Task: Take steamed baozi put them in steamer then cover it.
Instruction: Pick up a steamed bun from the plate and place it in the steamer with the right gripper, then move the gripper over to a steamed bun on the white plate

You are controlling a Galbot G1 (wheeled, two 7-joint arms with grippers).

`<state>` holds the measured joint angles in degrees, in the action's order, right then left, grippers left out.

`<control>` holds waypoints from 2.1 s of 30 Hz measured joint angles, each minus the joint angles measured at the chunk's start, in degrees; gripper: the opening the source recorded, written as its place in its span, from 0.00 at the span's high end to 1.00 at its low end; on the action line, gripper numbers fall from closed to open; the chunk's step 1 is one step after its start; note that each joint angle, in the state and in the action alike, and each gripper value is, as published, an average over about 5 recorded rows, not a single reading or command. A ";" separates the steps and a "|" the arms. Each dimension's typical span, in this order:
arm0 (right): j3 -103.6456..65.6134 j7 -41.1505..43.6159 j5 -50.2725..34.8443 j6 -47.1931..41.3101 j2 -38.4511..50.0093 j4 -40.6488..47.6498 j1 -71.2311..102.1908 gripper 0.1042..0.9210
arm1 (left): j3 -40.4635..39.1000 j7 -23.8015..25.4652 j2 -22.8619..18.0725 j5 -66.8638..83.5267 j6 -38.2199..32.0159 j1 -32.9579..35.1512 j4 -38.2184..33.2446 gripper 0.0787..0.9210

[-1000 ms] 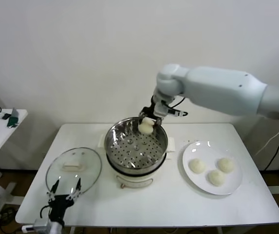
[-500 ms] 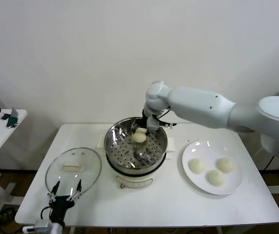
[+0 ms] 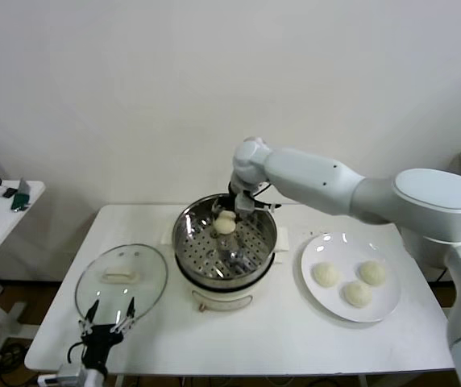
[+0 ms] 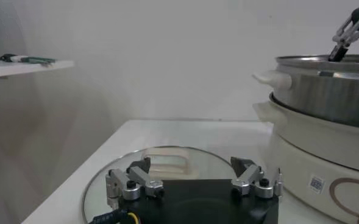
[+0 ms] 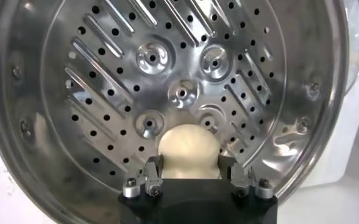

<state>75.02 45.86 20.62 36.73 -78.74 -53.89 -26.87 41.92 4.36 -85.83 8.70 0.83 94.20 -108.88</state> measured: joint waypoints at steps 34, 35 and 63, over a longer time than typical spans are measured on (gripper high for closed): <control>32.56 7.09 -53.36 -41.02 32.31 -25.73 -30.38 0.12 | -0.37 0.18 0.14 0.22 0.16 -0.39 -0.99 0.12; 32.74 6.75 -53.65 -42.60 33.33 -26.56 -29.89 0.12 | -0.35 0.17 0.12 0.23 0.15 -0.40 -0.96 0.12; 16.91 0.62 -46.63 -57.04 34.85 -21.32 -2.29 0.12 | 0.20 0.11 -0.25 0.05 -0.18 0.89 -1.08 0.12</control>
<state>91.93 46.49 -26.01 -20.31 -43.90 -75.22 -29.16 42.11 4.47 -86.08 8.75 0.65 95.09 -109.96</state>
